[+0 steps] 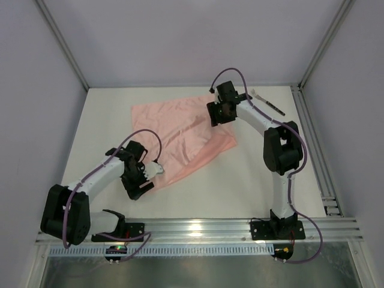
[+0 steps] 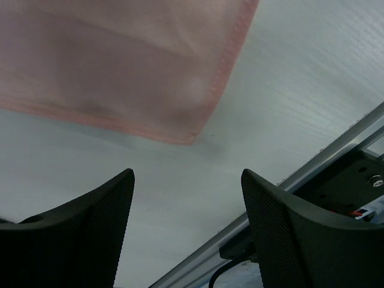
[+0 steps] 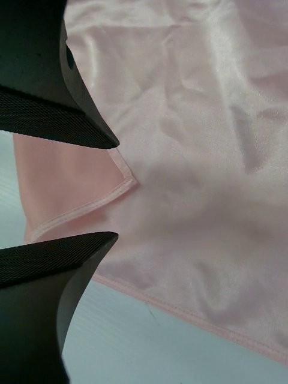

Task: Fold the napkin into a case and place the utensils inside
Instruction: Flatten out the crumpled napkin at the center of the board.

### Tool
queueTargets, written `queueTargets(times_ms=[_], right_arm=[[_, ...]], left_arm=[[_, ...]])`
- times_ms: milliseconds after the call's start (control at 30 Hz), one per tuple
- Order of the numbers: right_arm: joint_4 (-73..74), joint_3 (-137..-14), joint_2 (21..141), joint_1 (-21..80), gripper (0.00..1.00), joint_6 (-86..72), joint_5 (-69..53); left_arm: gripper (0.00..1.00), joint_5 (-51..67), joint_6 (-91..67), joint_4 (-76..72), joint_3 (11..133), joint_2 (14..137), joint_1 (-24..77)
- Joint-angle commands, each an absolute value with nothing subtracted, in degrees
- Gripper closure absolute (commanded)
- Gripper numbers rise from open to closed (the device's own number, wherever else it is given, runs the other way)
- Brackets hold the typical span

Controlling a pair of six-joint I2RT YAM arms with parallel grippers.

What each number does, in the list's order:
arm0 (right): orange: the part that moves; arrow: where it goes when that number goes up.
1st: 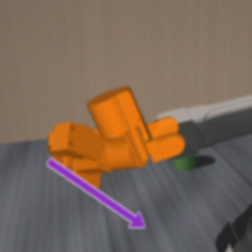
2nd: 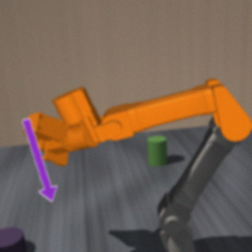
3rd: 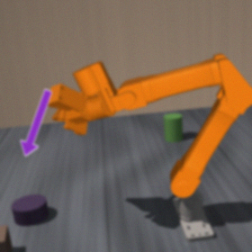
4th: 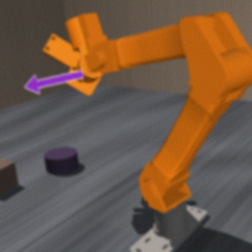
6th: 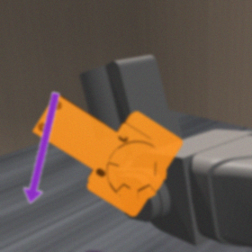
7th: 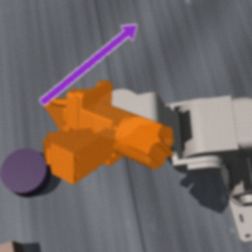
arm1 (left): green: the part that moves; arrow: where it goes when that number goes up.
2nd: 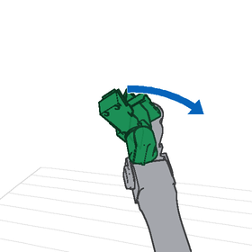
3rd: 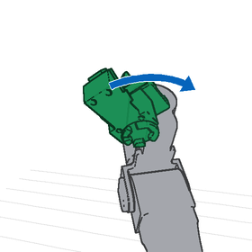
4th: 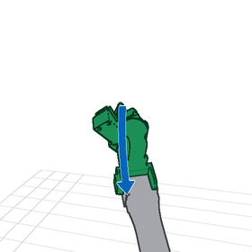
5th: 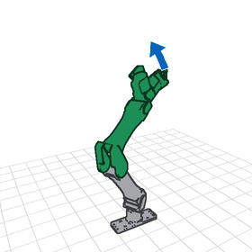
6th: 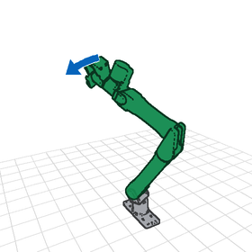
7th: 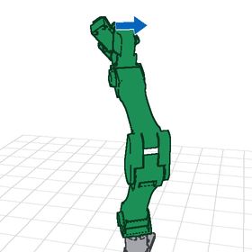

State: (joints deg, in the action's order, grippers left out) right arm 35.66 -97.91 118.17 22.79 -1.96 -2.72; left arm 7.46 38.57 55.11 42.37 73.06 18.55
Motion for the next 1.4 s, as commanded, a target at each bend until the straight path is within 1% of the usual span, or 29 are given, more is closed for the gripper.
queueTargets(times_ms=[0, 133, 233, 333, 367, 467, 500, 533, 567, 600, 633, 667, 700, 733, 800, 833, 867, 933, 967, 1033, 1067, 1133, 1167, 1233, 1267, 1367], right_arm=[[41.7, -103.3, 124.4, 22.9, 0.38, 1.8, -7.8], [42.1, -104.3, 126.9, 22.9, 0.37, 2.5, -8.7], [41.7, -103.7, 127.4, 22.9, 0.37, 3.4, -7.4], [42.3, -103.2, 127.5, 22.9, 0.42, 4.0, -7.6], [42.3, -102.9, 127.3, 22.9, 0.48, 4.0, -7.7], [41.7, -101.2, 125.9, 22.9, 0.58, 4.1, -8.7], [41.6, -100.3, 125.3, 22.9, 0.65, 4.1, -8.9], [41.2, -99.9, 124.3, 22.9, 0.69, 4.0, -9.3], [41.0, -99.4, 123.7, 22.9, 0.73, 3.9, -9.6], [40.8, -98.6, 123.0, 22.9, 0.8, 3.8, -9.8], [40.4, -98.2, 122.3, 22.9, 0.84, 3.7, -10.3], [40.2, -97.1, 120.7, 22.8, 0.87, 3.6, -10.7], [39.6, -96.5, 119.8, 22.7, 0.91, 3.5, -11.2], [39.2, -95.9, 119.0, 22.6, 0.96, 3.4, -11.7], [38.2, -93.1, 115.9, 22.2, 0.96, 2.9, -13.1], [37.7, -91.7, 114.6, 22.1, 0.96, 2.6, -13.4], [37.1, -88.2, 111.6, 22.1, 0.96, 2.1, -13.8], [34.5, -83.8, 107.9, 22.0, 0.96, 1.4, -14.1], [33.5, -79.0, 106.0, 22.1, 0.96, 0.9, -13.9], [30.9, -74.1, 100.0, 22.1, 0.96, -0.8, -13.4], [30.0, -68.7, 98.0, 22.1, 0.96, -2.0, -13.2], [27.8, -63.5, 92.0, 22.1, 0.96, -5.2, -13.0], [27.1, -58.1, 90.1, 22.1, 0.96, -6.6, -13.2], [24.7, -52.2, 83.6, 22.3, 0.96, -11.6, -13.4], [23.9, -46.6, 81.3, 22.7, 0.96, -13.0, -13.6], [22.9, -37.4, 72.3, 25.0, 0.96, -18.3, -11.5]], left_arm=[[0.26, 4.1, 41.2, 53.0, 40.9, 73.0, 20.4], [0.27, 4.0, 40.2, 50.4, 40.4, 74.9, 21.0], [0.29, 3.3, 39.6, 47.7, 39.4, 76.6, 21.5], [0.37, 2.1, 39.2, 45.9, 38.4, 78.3, 21.8], [0.43, 1.9, 38.9, 45.5, 38.2, 79.2, 21.9], [0.54, 2.0, 38.8, 44.8, 37.9, 79.9, 21.9], [0.57, 2.3, 38.7, 44.7, 37.8, 79.9, 21.9], [0.59, 2.5, 38.6, 44.6, 37.7, 80.0, 21.9], [0.64, 2.5, 38.6, 44.5, 37.7, 79.9, 21.9], [0.66, 2.5, 38.5, 44.4, 37.7, 79.9, 21.9], [0.69, 2.5, 38.4, 44.4, 37.7, 79.8, 21.9], [0.75, 2.5, 38.3, 44.4, 37.7, 79.9, 21.9], [0.78, 2.5, 38.3, 44.3, 37.6, 79.9, 21.9], [0.84, 2.5, 38.4, 44.1, 37.4, 79.9, 21.9], [0.91, 2.1, 38.1, 43.9, 37.3, 79.9, 21.9], [0.96, 1.8, 38.1, 43.7, 37.0, 79.9, 21.9], [1.0, 1.5, 37.9, 43.3, 37.0, 79.8, 21.8], [1.0, 1.4, 37.7, 43.2, 36.9, 79.5, 21.8], [1.0, 1.5, 37.6, 43.1, 37.0, 79.4, 21.8], [1.0, 1.8, 37.3, 43.2, 37.2, 78.7, 21.8], [1.0, 1.9, 37.4, 43.3, 37.5, 78.5, 21.8], [1.0, 2.1, 37.1, 44.0, 38.0, 77.9, 21.8], [1.0, 2.1, 37.1, 44.3, 38.1, 77.7, 21.8], [1.0, 2.0, 37.1, 44.9, 38.3, 77.1, 21.8], [1.0, 1.9, 37.1, 45.0, 38.3, 76.5, 21.8], [1.0, 1.4, 37.4, 45.3, 37.7, 75.0, 21.8]])
